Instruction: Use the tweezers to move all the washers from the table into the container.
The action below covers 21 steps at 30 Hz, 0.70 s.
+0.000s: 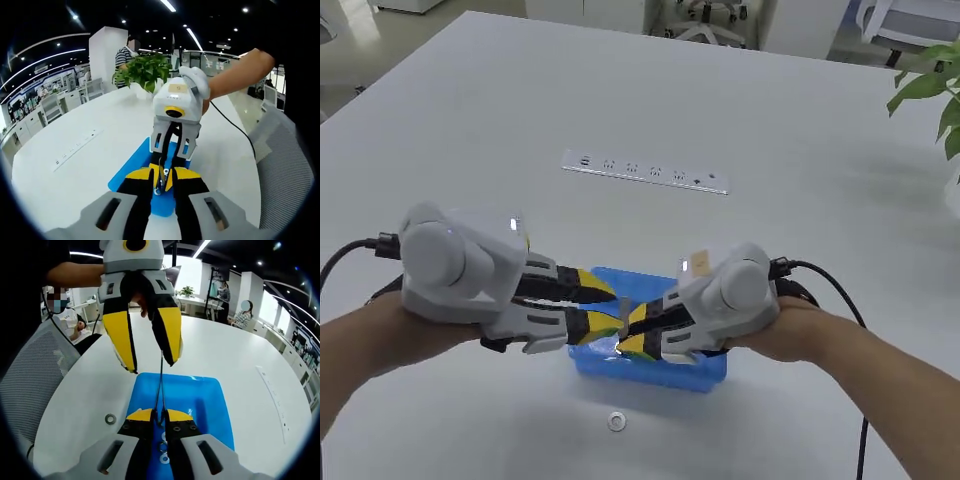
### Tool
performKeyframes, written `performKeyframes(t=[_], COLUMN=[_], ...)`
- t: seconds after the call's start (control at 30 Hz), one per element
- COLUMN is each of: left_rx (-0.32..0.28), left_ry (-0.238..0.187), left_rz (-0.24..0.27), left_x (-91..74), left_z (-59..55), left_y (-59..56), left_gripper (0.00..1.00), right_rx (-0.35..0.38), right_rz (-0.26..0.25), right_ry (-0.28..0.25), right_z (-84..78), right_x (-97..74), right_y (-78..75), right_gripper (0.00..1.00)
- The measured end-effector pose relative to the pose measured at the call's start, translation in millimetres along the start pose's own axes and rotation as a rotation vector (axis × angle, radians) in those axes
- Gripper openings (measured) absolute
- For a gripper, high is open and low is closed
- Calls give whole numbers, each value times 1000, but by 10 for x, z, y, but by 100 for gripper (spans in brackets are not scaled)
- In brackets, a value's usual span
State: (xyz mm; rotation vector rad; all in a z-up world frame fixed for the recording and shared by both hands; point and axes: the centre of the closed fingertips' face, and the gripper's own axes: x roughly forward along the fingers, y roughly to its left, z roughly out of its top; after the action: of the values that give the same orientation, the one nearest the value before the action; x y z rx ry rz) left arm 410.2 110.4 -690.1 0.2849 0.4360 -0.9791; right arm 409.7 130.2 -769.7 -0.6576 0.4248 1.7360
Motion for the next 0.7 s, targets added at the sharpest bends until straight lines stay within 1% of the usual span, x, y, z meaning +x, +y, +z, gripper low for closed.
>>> performKeyframes(t=[0.13, 0.2, 0.27, 0.4, 0.53, 0.6, 0.7], left_rx=[15, 20, 27, 26, 29, 35, 39], left_ry=[2, 4, 6, 5, 4, 12, 11], left_rz=[-14, -19, -24, -33, -40, -50, -57], left_x=[19, 29, 34, 43, 59, 71, 84], left_z=[1, -1, -6, -15, -31, -56, -35], left_y=[16, 21, 22, 32, 39, 35, 5], left_gripper=[12, 11, 8, 7, 10, 8, 7], right_rx=[-4, -4, -4, -18, -31, -30, -35], right_rz=[2, 4, 5, 9, 17, 16, 17], right_ry=[0, -1, 0, 5, 6, 6, 8], right_z=[0, -2, -5, -3, -4, -5, -10], right_x=[5, 4, 3, 1, 1, 0, 0], right_y=[-4, -3, -1, 12, 24, 19, 16], right_gripper=[10, 10, 10, 10, 10, 10, 10])
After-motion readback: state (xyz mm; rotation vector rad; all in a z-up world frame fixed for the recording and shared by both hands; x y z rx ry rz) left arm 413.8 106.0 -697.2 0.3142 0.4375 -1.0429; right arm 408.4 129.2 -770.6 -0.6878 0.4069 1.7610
